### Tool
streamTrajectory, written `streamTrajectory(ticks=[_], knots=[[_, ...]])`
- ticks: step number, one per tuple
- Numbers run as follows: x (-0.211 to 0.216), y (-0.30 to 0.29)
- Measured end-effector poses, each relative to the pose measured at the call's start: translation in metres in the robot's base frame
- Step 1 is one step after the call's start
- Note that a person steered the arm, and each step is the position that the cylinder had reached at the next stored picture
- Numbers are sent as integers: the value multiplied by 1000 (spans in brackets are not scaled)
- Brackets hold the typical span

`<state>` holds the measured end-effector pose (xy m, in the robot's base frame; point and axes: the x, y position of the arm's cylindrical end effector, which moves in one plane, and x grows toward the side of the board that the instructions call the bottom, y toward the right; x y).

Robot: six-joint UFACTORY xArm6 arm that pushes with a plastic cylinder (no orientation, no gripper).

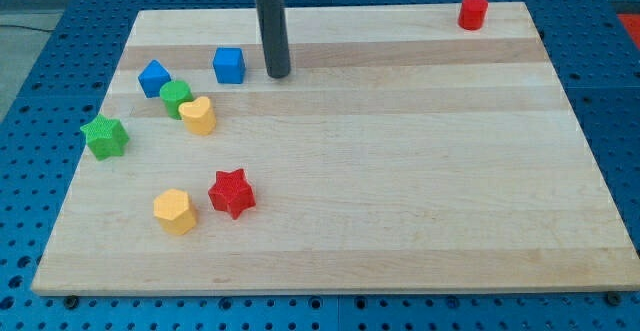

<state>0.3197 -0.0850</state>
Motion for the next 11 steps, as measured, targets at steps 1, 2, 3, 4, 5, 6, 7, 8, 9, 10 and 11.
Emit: streamTrajectory(ticks=[1,2,3,4,5,6,7,8,9,10,11], knots=[[-15,-28],[-5,-75],[2,-104],[0,-104],[-3,-104],[-3,-104],[-3,-104],[-3,-104],[-4,-104],[-7,-104],[-11,-110]])
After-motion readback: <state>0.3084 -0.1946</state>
